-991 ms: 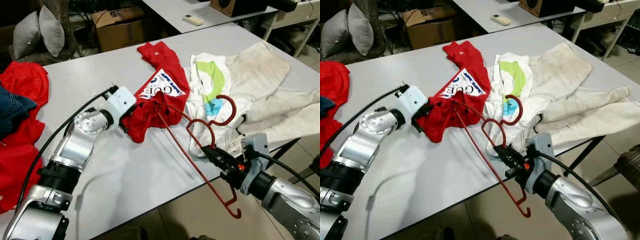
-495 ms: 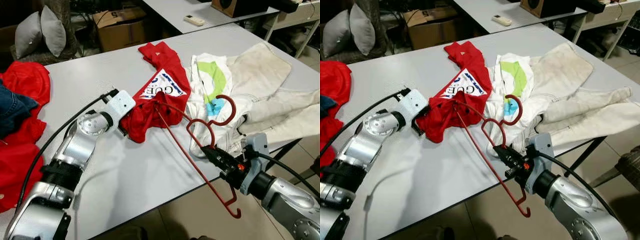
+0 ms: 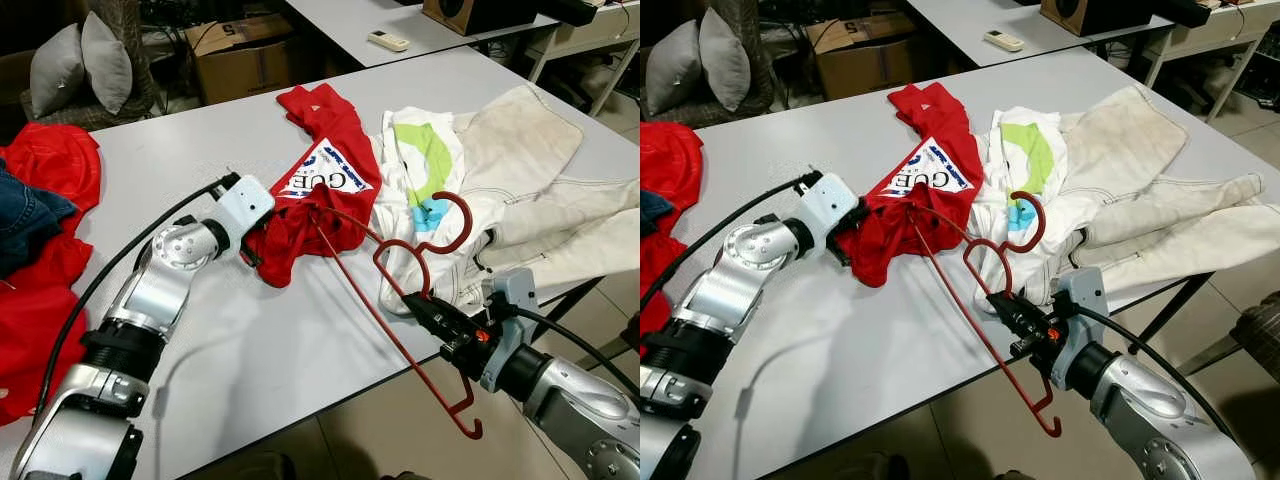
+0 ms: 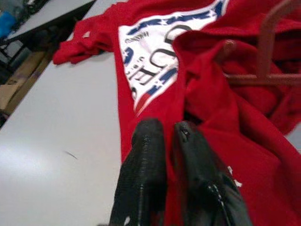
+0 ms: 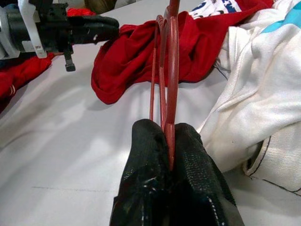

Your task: Hang hanger

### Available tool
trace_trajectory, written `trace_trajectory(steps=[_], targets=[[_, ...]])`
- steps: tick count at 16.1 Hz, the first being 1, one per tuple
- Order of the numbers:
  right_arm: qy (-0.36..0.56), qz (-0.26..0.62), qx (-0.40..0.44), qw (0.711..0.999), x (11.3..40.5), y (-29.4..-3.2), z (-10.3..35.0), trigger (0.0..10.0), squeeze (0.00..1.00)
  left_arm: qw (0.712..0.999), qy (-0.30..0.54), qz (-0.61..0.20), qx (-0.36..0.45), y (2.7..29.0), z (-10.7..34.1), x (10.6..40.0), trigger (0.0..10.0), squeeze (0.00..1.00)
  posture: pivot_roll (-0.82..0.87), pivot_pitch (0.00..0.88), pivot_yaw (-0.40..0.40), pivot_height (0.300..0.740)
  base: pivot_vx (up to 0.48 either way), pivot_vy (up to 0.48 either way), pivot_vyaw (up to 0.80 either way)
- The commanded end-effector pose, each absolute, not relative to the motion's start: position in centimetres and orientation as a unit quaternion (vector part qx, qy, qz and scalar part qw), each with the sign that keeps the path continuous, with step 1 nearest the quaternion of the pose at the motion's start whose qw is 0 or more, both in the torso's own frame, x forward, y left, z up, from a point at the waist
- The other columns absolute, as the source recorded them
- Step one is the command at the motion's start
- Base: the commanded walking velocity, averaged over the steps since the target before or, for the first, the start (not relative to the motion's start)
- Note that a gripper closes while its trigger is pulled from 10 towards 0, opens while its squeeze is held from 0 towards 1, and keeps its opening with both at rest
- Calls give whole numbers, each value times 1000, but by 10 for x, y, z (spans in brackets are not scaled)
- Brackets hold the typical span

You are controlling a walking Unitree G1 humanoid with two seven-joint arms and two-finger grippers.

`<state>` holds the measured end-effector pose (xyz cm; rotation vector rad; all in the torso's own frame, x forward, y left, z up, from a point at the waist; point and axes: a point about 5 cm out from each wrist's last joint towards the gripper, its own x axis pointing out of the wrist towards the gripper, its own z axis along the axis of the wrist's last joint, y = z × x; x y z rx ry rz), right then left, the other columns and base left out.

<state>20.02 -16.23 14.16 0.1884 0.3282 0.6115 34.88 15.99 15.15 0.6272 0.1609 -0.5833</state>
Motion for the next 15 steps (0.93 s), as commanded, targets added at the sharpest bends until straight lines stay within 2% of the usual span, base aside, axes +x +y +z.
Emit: trace_trajectory(steps=[1, 7, 8, 11, 15], targets=[[152, 306, 95, 935, 198, -161, 146, 10000, 0, 899, 77, -298, 310, 159, 152, 346, 10000, 1000, 17, 64, 66, 740, 0, 0, 0], [152, 308, 94, 935, 199, -161, 146, 10000, 0, 891, 91, -285, 341, 162, 142, 350, 10000, 1000, 15, 63, 66, 740, 0, 0, 0], [153, 308, 94, 934, 199, -160, 146, 10000, 0, 889, 95, -280, 349, 163, 142, 352, 10000, 0, 15, 63, 66, 740, 0, 0, 0], [152, 308, 93, 934, 198, -161, 146, 10000, 0, 889, 99, -255, 367, 168, 140, 358, 10000, 0, 13, 63, 69, 740, 0, 0, 0], [152, 310, 93, 934, 198, -160, 146, 10000, 0, 901, 93, -240, 350, 171, 143, 362, 9765, 0, 12, 64, 70, 740, 0, 0, 0]])
